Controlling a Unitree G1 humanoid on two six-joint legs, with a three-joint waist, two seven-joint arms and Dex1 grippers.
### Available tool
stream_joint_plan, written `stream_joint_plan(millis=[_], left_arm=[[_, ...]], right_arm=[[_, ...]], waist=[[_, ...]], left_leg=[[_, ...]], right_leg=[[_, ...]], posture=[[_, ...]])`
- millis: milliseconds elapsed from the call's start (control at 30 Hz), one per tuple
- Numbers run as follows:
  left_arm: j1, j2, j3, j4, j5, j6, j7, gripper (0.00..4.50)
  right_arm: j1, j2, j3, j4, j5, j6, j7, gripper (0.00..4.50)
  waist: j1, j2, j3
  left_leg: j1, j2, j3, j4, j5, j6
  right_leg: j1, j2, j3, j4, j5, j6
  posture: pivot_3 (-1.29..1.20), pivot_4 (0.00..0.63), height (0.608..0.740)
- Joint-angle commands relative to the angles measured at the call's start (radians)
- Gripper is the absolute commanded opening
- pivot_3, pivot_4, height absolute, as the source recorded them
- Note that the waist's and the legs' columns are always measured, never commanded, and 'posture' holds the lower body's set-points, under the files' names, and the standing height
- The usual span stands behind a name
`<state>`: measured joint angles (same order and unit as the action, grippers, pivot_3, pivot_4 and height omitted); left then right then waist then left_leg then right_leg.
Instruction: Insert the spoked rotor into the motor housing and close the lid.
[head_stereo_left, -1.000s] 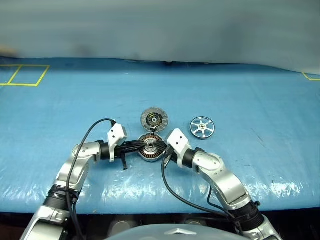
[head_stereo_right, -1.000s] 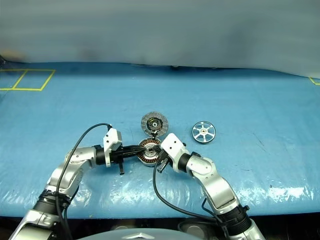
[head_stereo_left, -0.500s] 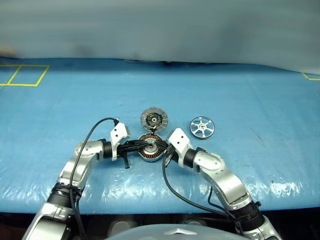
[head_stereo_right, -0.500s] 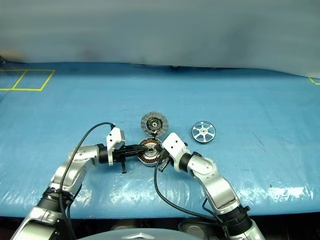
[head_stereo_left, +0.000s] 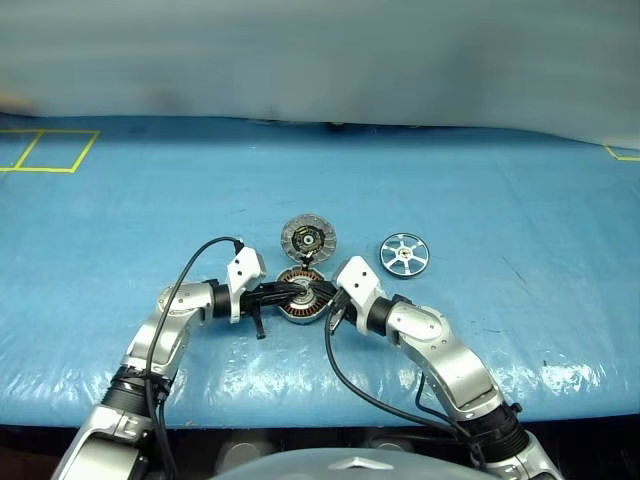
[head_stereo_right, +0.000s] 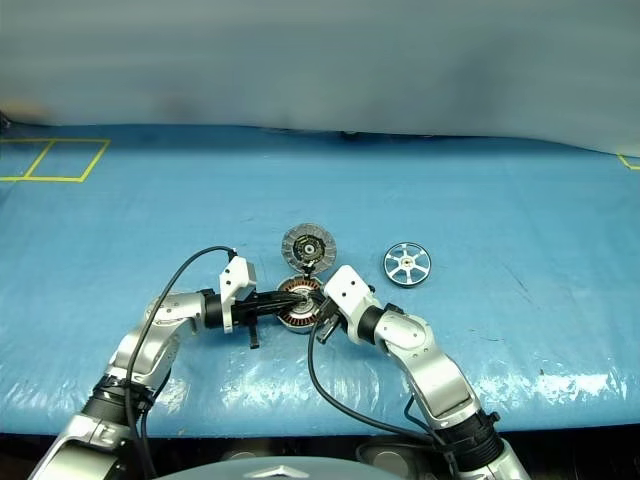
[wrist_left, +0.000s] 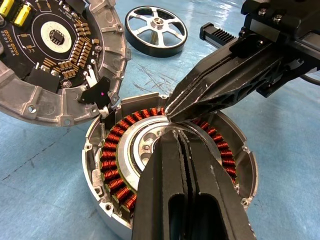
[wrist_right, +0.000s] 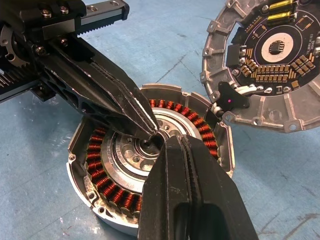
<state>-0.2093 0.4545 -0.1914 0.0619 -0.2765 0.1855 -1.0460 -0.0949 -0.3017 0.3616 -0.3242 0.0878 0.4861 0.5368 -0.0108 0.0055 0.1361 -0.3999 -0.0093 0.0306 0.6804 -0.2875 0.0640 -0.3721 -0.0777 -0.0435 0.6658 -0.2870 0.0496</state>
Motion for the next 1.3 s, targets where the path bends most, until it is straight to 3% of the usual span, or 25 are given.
stream_joint_plan(millis=[33,733,967,1300], left_arm=[[-0.012,-0.004,0.003,-0.015,0.002,-0.015,0.004,0.05],[-0.006,-0.002,0.05,-0.04,-0.019,-0.025,0.036,0.05],[0.074,0.066,0.133,-0.126,-0.044,-0.02,0.061,0.05],[0.199,0.074,0.196,-0.229,-0.061,0.006,0.138,0.05]], right_arm=[[0.003,0.005,-0.01,-0.04,0.007,-0.011,-0.007,0.0],[-0.001,0.008,0.008,-0.045,0.008,-0.014,-0.005,0.0],[-0.033,0.018,0.037,-0.025,0.005,-0.018,0.019,0.0],[-0.066,0.029,0.06,0.03,-0.009,-0.018,0.034,0.0]], waist=[[0.0,0.0,0.0],[-0.001,0.0,0.0],[-0.002,0.0,0.0],[-0.001,0.0,0.0]], left_leg=[[0.0,0.0,0.0,0.0,0.0,0.0],[0.0,0.0,0.0,0.0,0.0,0.0],[0.0,0.0,0.0,0.0,0.0,0.0],[0.0,0.0,0.0,-0.001,0.0,0.0]], right_leg=[[0.0,0.0,0.0,0.0,0.0,0.0],[0.0,0.0,0.0,0.0,0.0,0.0],[0.0,0.0,0.0,0.0,0.0,0.0],[0.0,-0.001,0.0,-0.001,0.0,0.0]], posture=[[0.0,0.15,0.74],[0.0,0.15,0.74],[0.0,0.15,0.74],[0.0,0.15,0.74]])
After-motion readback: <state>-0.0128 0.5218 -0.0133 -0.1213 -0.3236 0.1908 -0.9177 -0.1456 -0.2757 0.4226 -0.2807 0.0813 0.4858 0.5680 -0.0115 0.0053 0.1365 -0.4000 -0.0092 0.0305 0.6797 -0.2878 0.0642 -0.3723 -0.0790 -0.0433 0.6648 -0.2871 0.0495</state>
